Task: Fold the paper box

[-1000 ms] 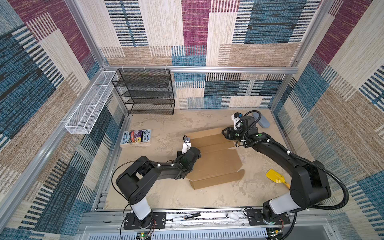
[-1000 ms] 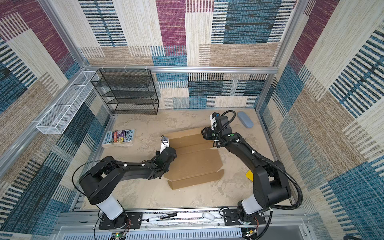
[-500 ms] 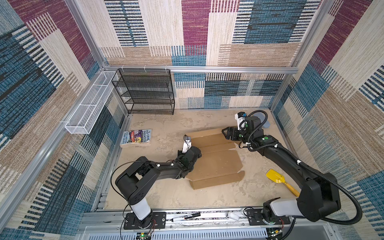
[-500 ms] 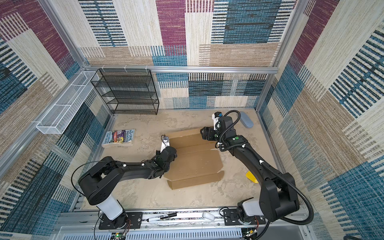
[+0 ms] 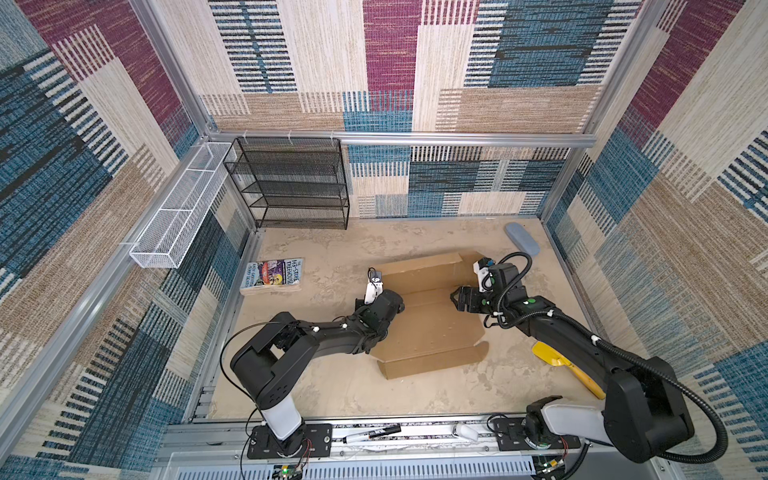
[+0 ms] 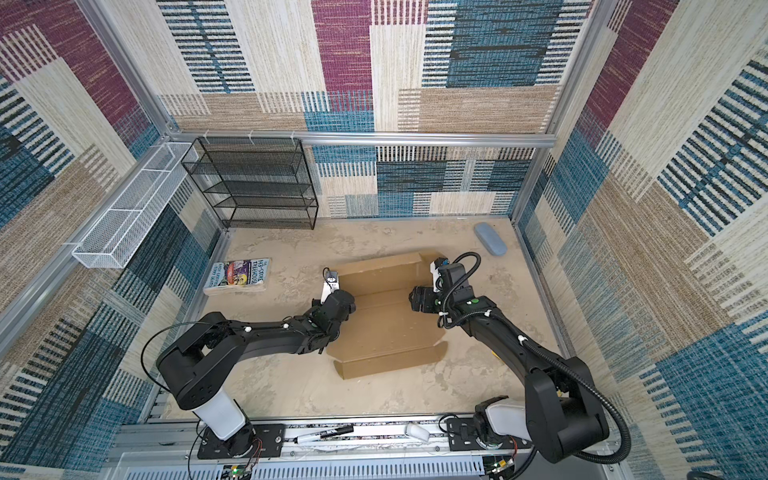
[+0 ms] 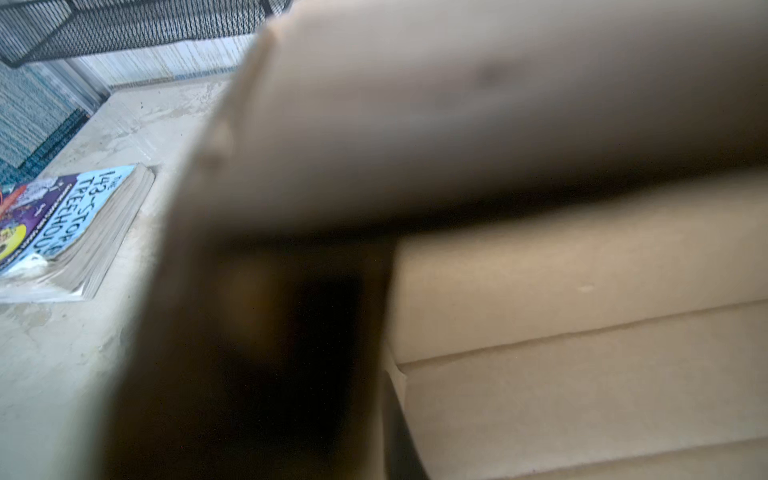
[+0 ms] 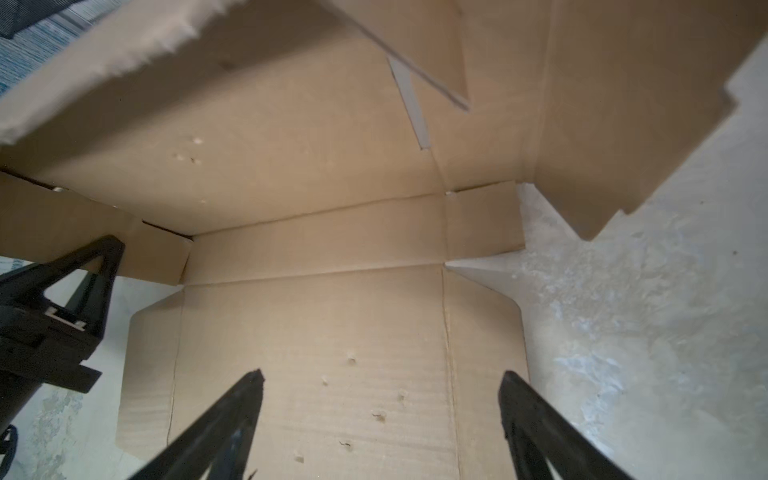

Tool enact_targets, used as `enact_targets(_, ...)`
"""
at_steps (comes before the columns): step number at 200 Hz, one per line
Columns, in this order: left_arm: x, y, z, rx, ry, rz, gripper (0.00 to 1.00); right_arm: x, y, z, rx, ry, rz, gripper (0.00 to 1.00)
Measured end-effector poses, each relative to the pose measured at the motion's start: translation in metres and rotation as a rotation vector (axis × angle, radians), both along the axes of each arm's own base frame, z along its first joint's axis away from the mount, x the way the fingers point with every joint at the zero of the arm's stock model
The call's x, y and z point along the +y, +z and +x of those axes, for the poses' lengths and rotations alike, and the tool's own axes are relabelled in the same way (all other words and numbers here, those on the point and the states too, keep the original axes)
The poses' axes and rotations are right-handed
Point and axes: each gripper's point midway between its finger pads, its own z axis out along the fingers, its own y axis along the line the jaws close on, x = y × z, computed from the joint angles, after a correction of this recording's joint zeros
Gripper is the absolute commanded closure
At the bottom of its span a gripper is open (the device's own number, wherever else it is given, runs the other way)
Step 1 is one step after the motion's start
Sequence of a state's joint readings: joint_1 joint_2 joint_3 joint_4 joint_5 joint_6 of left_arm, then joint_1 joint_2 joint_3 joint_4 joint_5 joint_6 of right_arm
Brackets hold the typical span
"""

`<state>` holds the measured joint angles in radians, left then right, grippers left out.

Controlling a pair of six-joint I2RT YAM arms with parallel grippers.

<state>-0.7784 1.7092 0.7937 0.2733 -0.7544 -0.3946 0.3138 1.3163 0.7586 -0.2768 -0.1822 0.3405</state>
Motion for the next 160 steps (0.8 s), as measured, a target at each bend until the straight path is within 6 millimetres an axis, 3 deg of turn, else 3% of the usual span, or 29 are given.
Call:
enact_targets(91,0.003,0.004,0.005,0.020,0.011,0.008,1.00,-0.003,-0.042,0.024,0.025,-0.041,-0.053,0.10)
enact_targets(160,0.006,0.007,0.011,0.088,0.022,-0.024,1.00,-0.006,-0.043,0.039,-0.024,-0.073,-0.073,0.09)
